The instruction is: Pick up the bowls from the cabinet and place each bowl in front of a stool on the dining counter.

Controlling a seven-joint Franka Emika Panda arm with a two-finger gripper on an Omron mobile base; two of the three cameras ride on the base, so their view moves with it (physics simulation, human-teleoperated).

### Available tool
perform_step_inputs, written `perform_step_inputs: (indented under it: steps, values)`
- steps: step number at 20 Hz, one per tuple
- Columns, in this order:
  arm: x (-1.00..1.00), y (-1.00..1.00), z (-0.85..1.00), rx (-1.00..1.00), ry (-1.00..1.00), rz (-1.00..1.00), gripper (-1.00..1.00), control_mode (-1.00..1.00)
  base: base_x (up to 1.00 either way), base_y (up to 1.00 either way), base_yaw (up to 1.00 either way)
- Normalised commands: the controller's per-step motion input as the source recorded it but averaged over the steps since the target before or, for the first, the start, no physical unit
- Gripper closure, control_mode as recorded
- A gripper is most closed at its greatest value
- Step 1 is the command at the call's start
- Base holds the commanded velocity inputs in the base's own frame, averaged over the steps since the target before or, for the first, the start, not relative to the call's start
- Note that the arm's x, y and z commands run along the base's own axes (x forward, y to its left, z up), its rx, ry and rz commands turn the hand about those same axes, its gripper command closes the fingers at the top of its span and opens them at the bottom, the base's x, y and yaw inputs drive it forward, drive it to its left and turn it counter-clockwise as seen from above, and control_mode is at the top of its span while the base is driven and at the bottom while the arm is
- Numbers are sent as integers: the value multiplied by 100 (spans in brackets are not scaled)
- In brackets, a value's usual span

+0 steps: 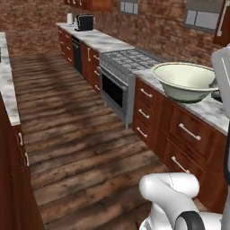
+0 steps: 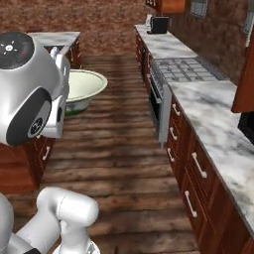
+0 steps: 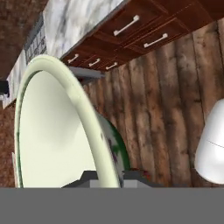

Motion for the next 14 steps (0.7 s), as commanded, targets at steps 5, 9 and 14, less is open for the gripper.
perform_step_inputs:
  steps: [5,9,14]
  values:
    - [0,0,0,0,0,0,100,100,3,0,100]
    - [0,0,0,0,0,0,100,100,28,0,94]
    - [0,0,0,0,0,0,100,100,77,0,81]
